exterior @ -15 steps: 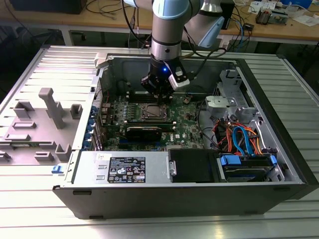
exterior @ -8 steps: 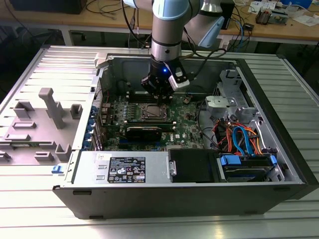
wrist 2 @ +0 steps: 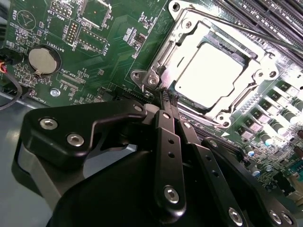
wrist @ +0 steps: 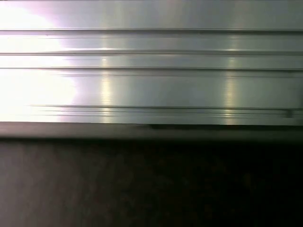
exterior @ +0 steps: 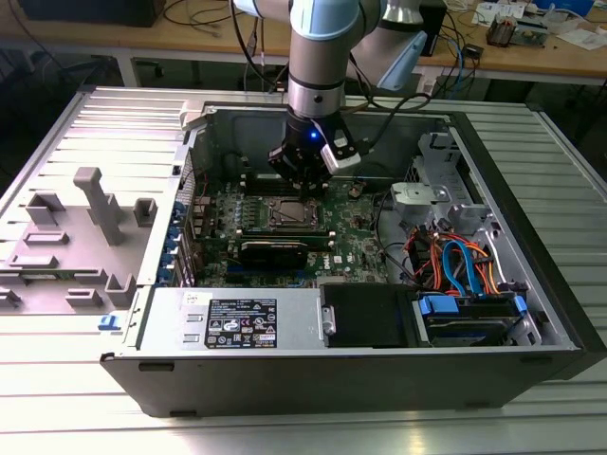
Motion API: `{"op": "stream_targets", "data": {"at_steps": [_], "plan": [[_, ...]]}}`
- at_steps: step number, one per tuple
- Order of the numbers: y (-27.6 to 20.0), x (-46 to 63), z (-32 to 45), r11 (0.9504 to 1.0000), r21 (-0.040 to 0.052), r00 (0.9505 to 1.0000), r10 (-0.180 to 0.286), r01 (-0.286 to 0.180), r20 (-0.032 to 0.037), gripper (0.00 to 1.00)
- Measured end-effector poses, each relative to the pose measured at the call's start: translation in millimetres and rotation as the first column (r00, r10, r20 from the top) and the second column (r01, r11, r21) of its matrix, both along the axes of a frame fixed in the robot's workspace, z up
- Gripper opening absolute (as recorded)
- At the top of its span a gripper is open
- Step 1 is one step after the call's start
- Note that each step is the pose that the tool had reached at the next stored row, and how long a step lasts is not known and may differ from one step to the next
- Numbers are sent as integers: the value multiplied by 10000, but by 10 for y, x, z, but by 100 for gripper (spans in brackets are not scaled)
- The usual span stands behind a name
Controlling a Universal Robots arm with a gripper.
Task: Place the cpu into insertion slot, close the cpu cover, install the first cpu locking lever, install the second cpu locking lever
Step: 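Install the first cpu locking lever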
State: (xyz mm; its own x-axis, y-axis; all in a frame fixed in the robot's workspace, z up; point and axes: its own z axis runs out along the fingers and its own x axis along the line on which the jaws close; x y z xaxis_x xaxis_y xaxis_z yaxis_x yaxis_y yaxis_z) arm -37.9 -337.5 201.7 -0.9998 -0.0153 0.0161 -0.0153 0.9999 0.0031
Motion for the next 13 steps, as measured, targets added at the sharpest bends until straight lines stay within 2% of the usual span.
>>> {"op": "stream_targets", "data": {"at_steps": [5, 13], "plan": [[4, 1, 2, 10000, 0, 10000, 1, -1, 2, 11], [2, 0, 68, 10000, 3, 10000, 0, 0, 3, 11]]}}
